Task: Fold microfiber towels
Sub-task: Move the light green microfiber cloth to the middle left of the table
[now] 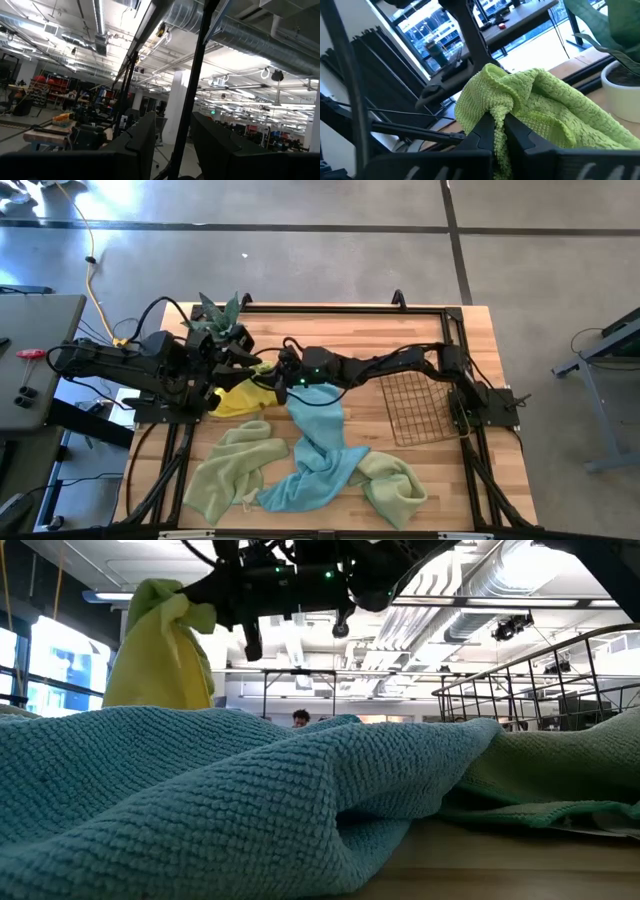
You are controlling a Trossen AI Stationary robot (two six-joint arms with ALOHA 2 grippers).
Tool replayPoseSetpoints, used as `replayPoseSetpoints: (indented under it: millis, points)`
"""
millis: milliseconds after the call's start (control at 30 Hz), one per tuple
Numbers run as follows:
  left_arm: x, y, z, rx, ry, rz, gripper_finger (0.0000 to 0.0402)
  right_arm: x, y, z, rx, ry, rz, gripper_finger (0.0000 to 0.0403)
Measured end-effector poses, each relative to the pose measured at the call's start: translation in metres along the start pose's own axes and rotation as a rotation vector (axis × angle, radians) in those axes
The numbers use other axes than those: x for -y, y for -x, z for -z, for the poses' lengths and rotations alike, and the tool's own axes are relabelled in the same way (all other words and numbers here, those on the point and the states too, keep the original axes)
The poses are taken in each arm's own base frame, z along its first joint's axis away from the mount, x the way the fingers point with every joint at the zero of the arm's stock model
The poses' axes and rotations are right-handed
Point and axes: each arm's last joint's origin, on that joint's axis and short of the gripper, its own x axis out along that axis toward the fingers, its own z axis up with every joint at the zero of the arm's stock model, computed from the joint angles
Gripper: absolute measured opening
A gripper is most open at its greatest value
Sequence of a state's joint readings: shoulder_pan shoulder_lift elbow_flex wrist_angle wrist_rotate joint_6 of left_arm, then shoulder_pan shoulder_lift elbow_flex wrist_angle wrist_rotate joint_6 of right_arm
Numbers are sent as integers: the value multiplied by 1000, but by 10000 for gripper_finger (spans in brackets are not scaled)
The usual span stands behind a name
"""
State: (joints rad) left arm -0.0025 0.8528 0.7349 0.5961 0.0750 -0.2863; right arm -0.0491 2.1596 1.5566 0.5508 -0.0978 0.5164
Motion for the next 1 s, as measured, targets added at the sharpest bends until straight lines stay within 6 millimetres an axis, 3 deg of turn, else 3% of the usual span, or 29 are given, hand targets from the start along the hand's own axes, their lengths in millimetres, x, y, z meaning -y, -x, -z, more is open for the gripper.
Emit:
replayPoseSetpoints:
  millis: [167, 300, 533, 733, 867, 1000]
  points:
    - [1, 0, -4, 37, -3, 11, 115, 4, -3, 5, 17, 10, 12, 0]
    - [2, 0, -5, 55, -5, 16, 115, 12, -10, 24, -6, -73, 9, 0]
    - [1, 0, -6, 60, -5, 9, 115, 6, -12, 34, -56, -88, -52, 8]
    - [1, 0, -6, 61, -30, 5, 115, -1, -12, 42, -100, -90, -55, 98]
    - [1, 0, -6, 61, -63, 4, 115, -8, -12, 45, -157, -91, -160, 164]
    - [1, 0, -6, 61, -66, 4, 115, -6, -11, 50, -246, -123, -198, 203]
